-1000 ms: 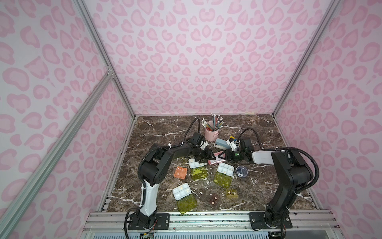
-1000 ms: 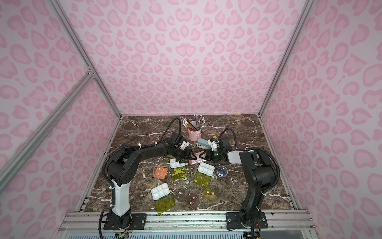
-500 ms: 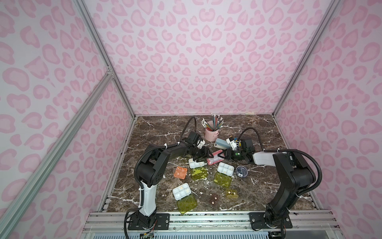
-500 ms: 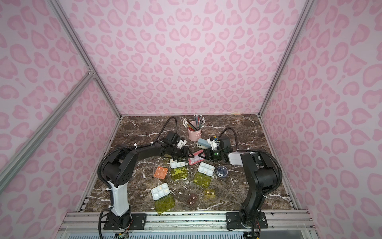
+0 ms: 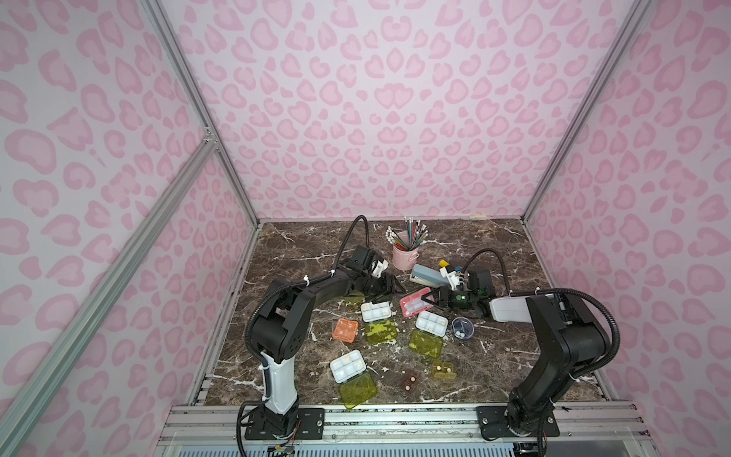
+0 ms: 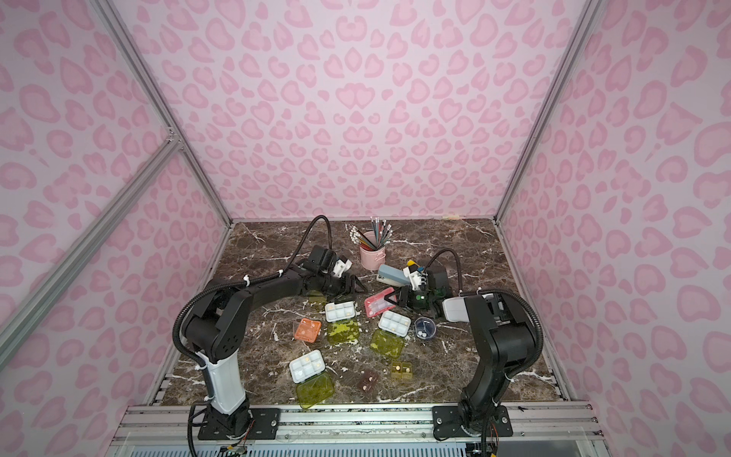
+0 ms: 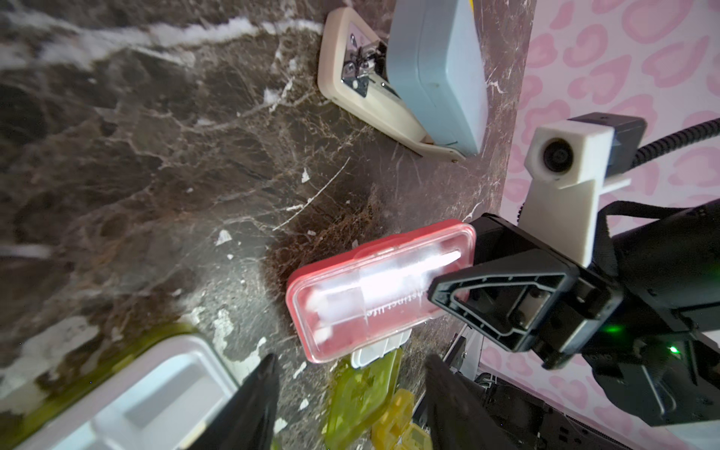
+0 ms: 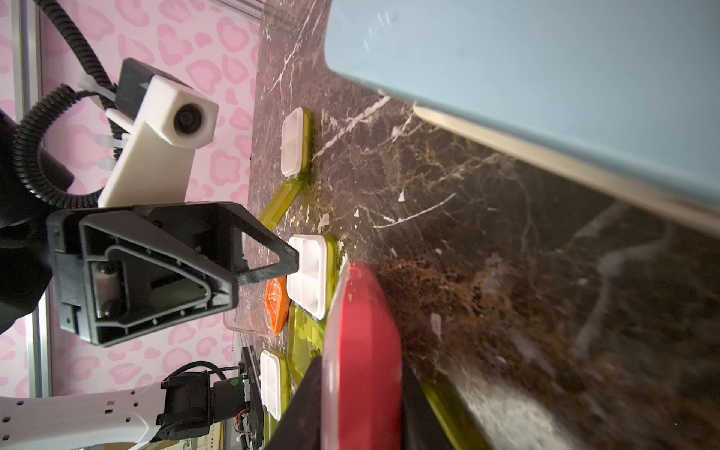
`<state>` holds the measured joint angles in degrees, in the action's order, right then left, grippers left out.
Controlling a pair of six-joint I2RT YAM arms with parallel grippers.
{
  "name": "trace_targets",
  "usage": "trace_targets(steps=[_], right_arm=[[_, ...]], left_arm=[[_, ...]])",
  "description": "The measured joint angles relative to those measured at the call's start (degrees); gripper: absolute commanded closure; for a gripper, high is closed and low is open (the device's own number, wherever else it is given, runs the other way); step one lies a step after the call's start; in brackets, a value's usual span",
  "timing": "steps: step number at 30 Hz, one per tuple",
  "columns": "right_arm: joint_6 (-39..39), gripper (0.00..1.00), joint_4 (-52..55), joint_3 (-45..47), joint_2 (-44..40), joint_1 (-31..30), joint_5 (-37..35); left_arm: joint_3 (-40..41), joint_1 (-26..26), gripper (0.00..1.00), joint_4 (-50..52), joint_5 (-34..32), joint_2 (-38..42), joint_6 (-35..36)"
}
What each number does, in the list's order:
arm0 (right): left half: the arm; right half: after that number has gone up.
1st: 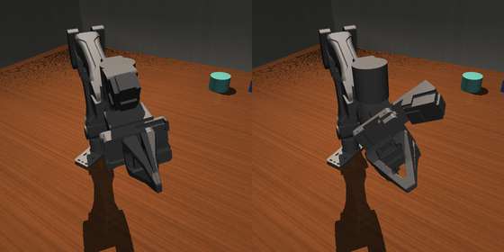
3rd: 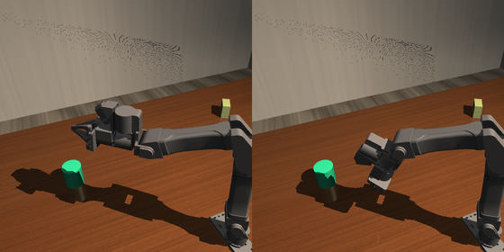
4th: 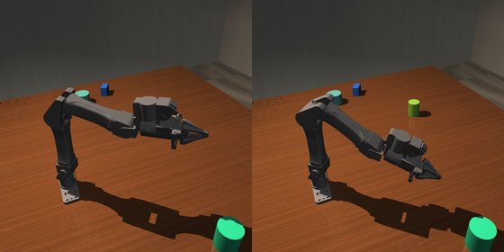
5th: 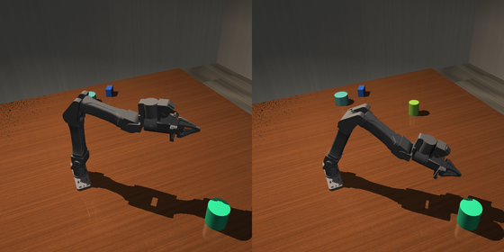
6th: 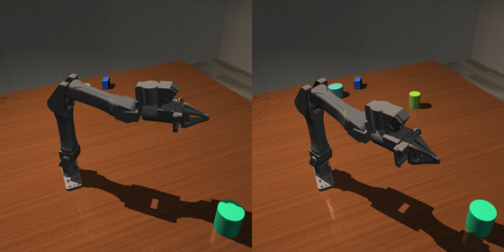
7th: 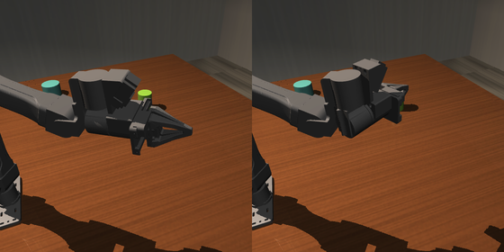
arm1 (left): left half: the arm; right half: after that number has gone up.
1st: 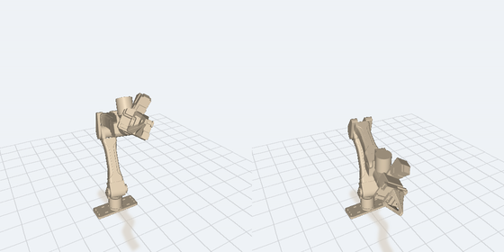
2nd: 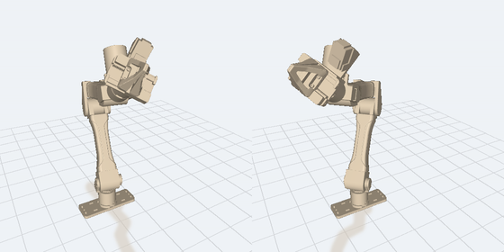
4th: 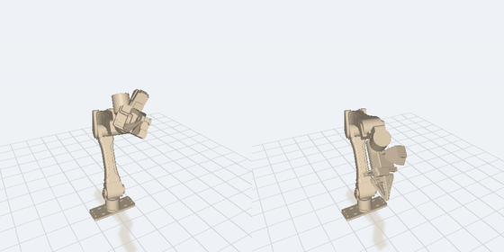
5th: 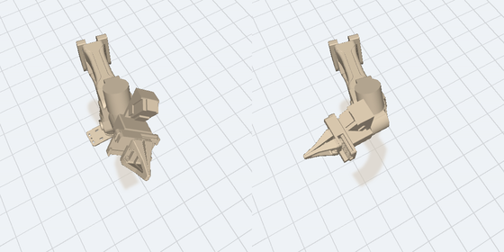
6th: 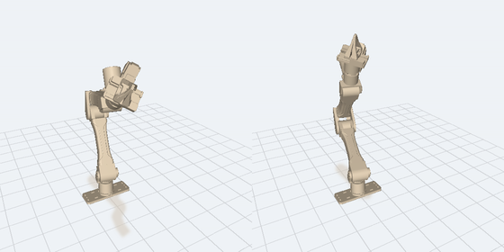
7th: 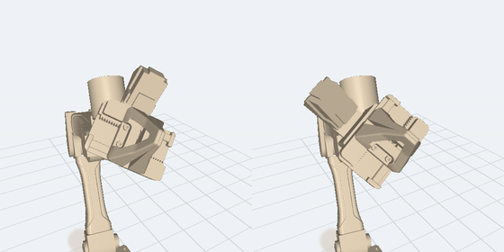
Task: Close pillboxes
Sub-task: Pick up the pillbox at the center of the board, then close the lid on the pillbox.
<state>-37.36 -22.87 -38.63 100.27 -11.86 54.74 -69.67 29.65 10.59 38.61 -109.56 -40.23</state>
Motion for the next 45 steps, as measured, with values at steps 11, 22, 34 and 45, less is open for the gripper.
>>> trace_targets(steps=[11,22,34,45], right_arm=[[-7.1,0.73,-6.1,2.8,-3.5,2.0,2.0],[-17.9,0.73,-16.0,3.8,-9.2,2.6,4.9],[-26.6,0.73,-21.8,4.4,-16.0,2.5,5.5],[-29.7,0.73,-25.4,5.6,-17.6,2.2,5.4]], left_arm=[[3.0,-0.2,0.37,-4.5,3.5,0.8,-2.5],[6.6,-0.2,0.28,-19.0,8.5,4.5,-11.8],[7.0,1.9,0.29,-33.4,11.6,6.8,-22.4],[6.7,3.2,0.45,-36.4,11.5,7.6,-25.4]])
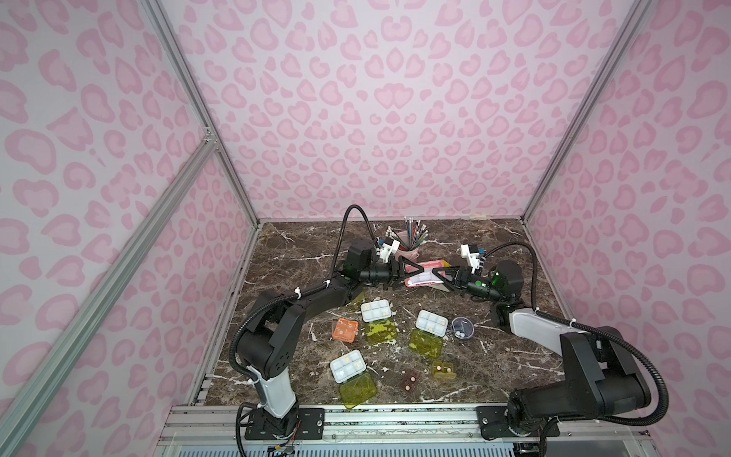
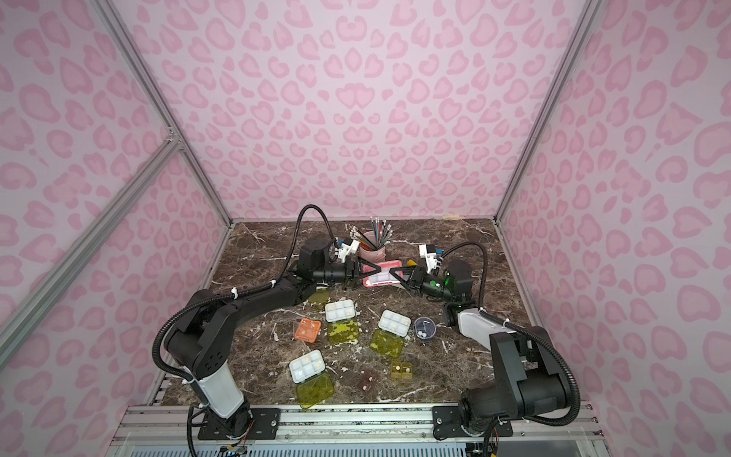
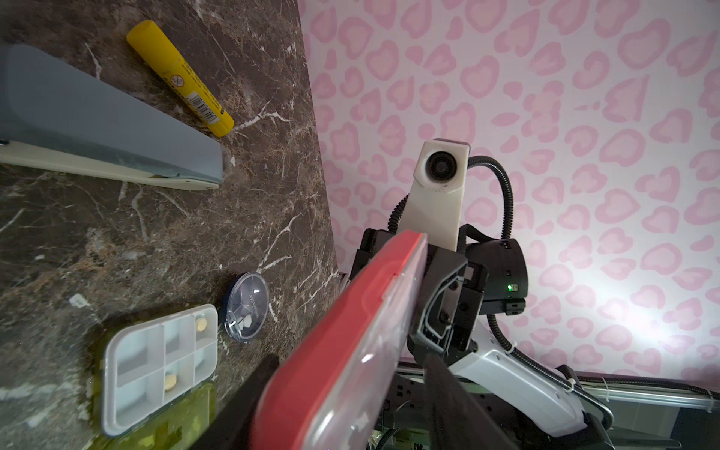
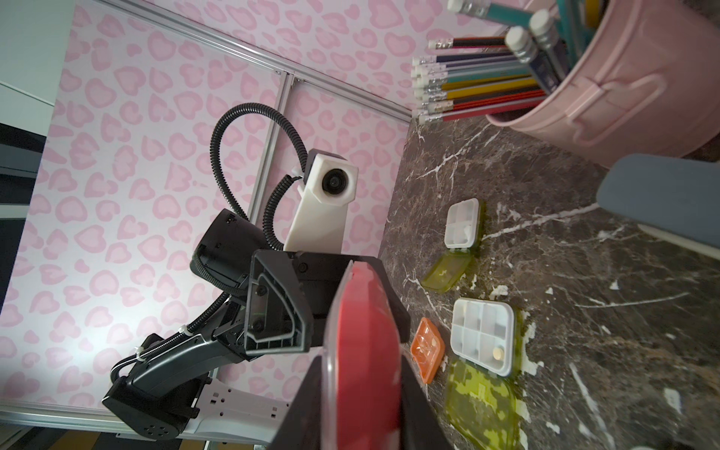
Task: Close pillboxes
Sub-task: Close the lid on the pillbox, then place the pillbox at the center of the board.
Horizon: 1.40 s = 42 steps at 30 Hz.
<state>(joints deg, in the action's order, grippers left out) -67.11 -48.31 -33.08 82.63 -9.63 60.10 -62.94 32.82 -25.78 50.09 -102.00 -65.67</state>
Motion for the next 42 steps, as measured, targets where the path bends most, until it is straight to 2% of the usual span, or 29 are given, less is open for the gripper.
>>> trace_targets(steps=[8,13,22,26,33,42], right_arm=[[-1.4,0.73,-1.0,0.4,-0.2,0.0,-0.3],[-2.7,0.73,-1.3,0.5,-0.2,0.2,-0.8],[-1.5,0.74,-1.4,1.0,-0.2,0.3,-0.5],[-0.5,0.74,-0.6,1.2,-0.2,0.7,-0.3],[6.6,0.74,9.2,-0.6,0.0,0.8,-4.0],[14.8,0.74,18.3,-3.8,6.5,-1.7,-10.1]], left_arm=[[0.0,0.2,0.57,-0.2,-0.4,0.0,-0.2],[0.0,0.2,0.58,-1.0,-0.4,0.0,0.0],[-0.4,0.4,0.33,1.3,-0.5,0.5,0.6],[-1.0,-0.6,0.3,9.2,-1.6,3.1,5.2],[-2.8,-4.0,0.29,29.0,-7.5,9.7,16.8],[-2.7,-5.4,0.3,41.9,-11.1,14.6,25.2]])
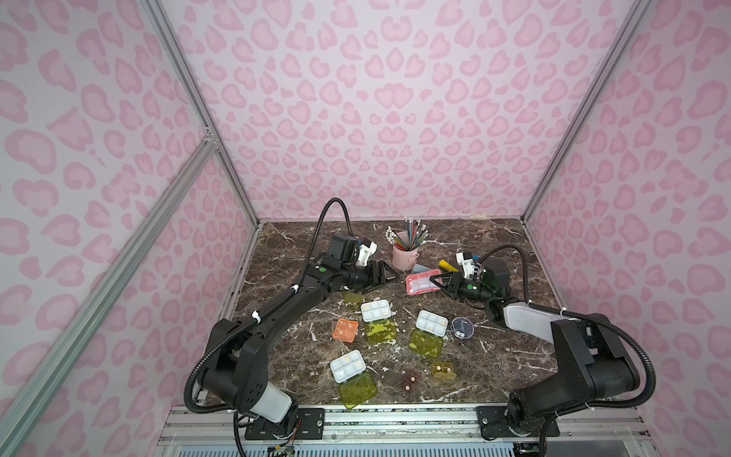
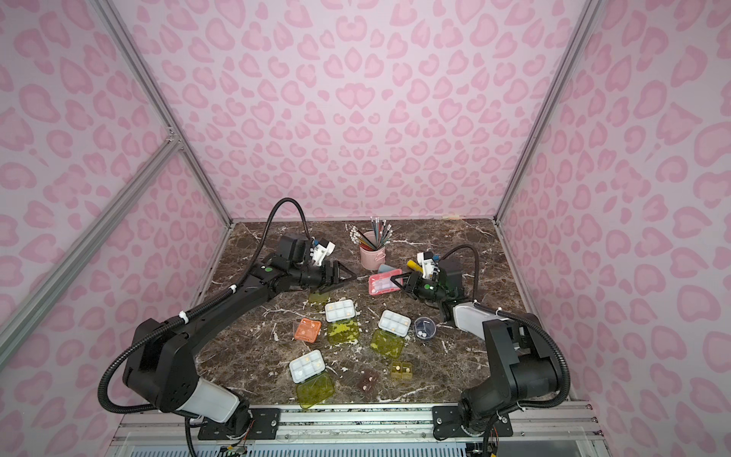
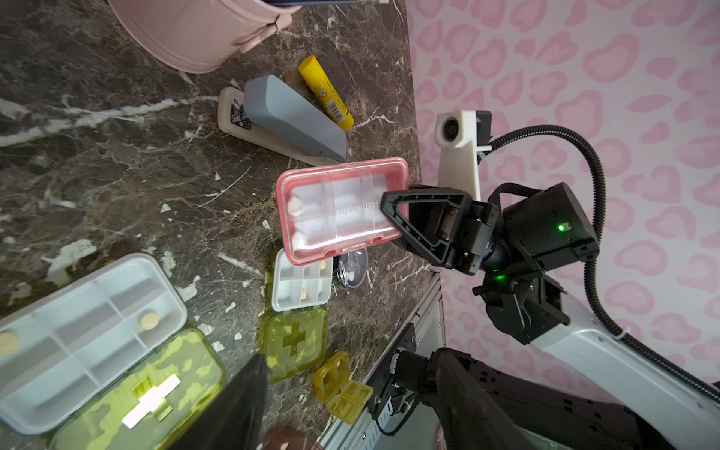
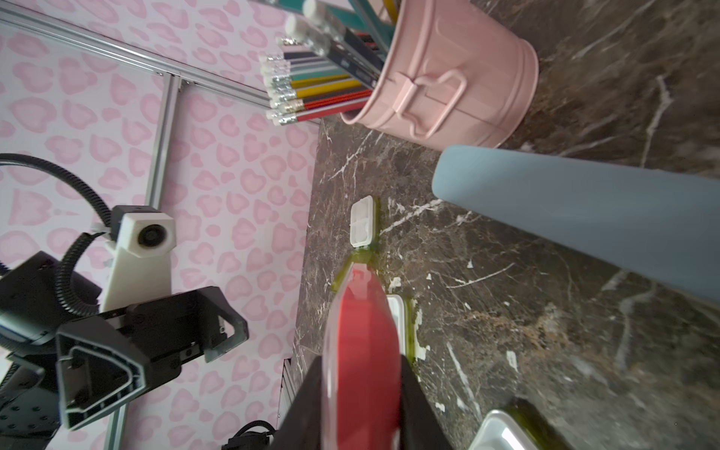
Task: Close pillboxes
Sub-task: Place the pillbox at the center of the board.
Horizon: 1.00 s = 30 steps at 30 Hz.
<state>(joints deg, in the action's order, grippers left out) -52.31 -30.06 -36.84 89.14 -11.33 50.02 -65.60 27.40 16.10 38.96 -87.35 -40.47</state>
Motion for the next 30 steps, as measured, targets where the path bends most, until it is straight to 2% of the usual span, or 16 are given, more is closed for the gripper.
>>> trace_targets(steps=[7,17,21,30], right_arm=[[2.8,0.75,1.0,-3.1,6.4,-3.6,-3.6],[3.9,0.74,0.5,-4.4,12.8,-4.9,-6.5],[3.9,0.69,-0.5,-4.3,13.7,-5.4,-6.5],[3.9,0.49,-0.7,-2.7,14.5,-5.3,-7.0]], left_arm=[[2.3,-1.0,0.29,3.2,-0.6,2.8,2.3],[5.4,-2.2,0.29,4.8,-0.9,4.4,4.0],[6.5,-2.2,0.29,4.8,-0.9,4.4,4.0],[6.8,-2.3,0.29,4.6,-0.8,3.6,4.0]])
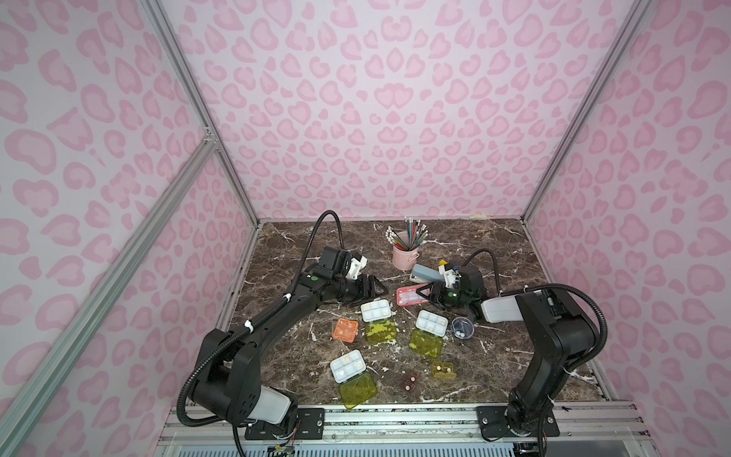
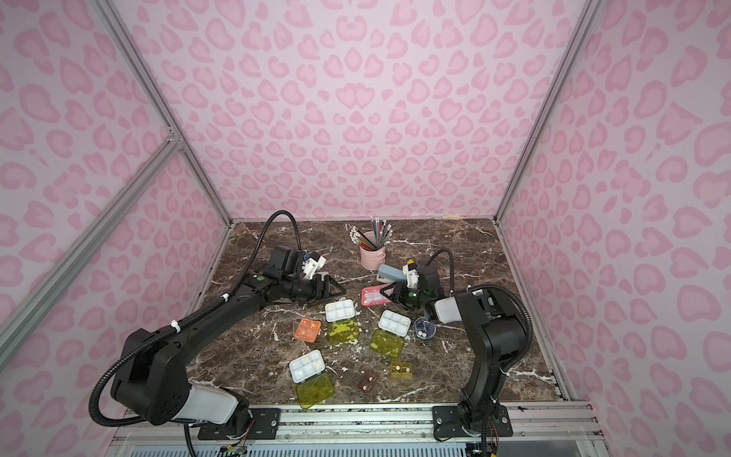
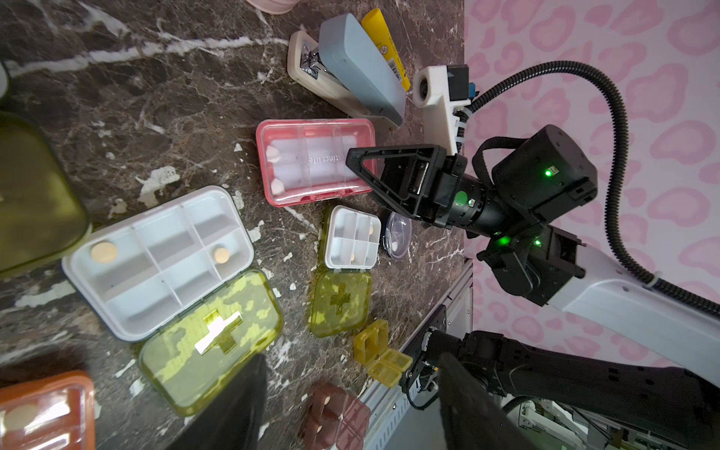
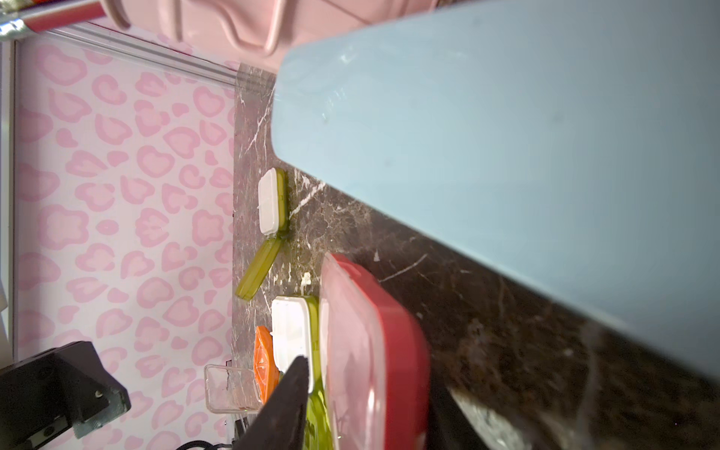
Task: Close pillboxes
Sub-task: Place the pillbox at the center of the board.
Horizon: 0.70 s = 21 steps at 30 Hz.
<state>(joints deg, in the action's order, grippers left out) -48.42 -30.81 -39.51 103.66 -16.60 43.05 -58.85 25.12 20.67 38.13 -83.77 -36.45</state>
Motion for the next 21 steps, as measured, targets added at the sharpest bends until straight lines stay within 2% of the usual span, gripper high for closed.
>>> trace_targets(steps=[8,21], right_arm=[[0.6,0.4,0.4,0.7,-1.0,0.6,-0.7],[5.2,0.39,7.9,-0.2,-4.3,2.4,-3.6]], left_arm=[[0.2,0.0,0.29,-0.2,0.0,0.0,0.0],[0.4,-0.2,0.29,-0.2,0.0,0.4,0.0]])
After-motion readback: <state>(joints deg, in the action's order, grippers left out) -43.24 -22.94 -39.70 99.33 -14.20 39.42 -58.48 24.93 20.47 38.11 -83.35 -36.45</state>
